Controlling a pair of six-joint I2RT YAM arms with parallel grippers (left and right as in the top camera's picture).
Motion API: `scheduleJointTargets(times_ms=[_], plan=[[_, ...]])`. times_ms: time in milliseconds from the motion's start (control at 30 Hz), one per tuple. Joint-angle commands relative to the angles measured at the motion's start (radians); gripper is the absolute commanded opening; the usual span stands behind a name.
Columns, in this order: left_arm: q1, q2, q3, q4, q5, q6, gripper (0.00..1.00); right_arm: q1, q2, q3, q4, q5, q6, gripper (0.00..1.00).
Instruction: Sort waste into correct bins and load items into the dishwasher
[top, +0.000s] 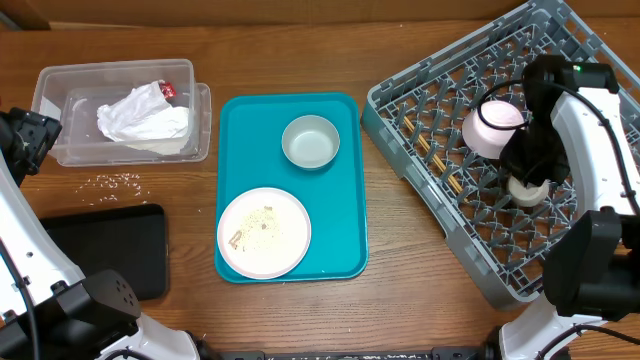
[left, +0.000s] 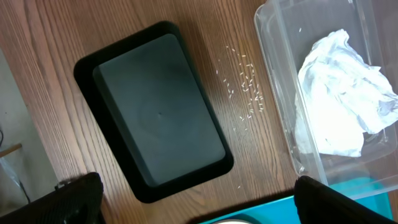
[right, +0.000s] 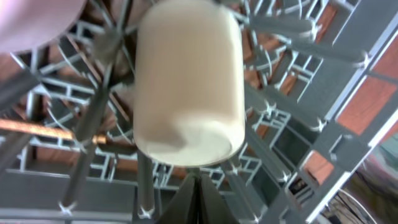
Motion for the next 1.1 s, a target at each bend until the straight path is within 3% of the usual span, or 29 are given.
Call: scheduleJointTargets(times_ms=[0, 267, 533, 667, 1067], plan=[[0.000, 0.010, 0.000, 0.000, 0.001, -0.021, 1.00, -0.003, -0.006, 0.024, -0.029, -0.021, -0.011, 0.04], [0.000, 0.010, 0.000, 0.000, 0.000, -0.021, 1.00, -0.003, -0.006, -0.010, 0.114, -0.022, -0.011, 0.16], [0.000, 0.010, 0.000, 0.000, 0.000, -0.021, 1.00, -0.023, -0.006, -0.063, 0.129, -0.021, -0.011, 0.14], [0.000, 0.010, 0.000, 0.000, 0.001, -0.021, 1.00, -0.072, -0.006, -0.063, 0.149, -0.020, -0.011, 0.04], [0.000, 0.010, 0.000, 0.000, 0.001, -0.021, 1.00, -0.196, -0.006, -0.053, 0.287, -0.022, -0.039, 0.04]])
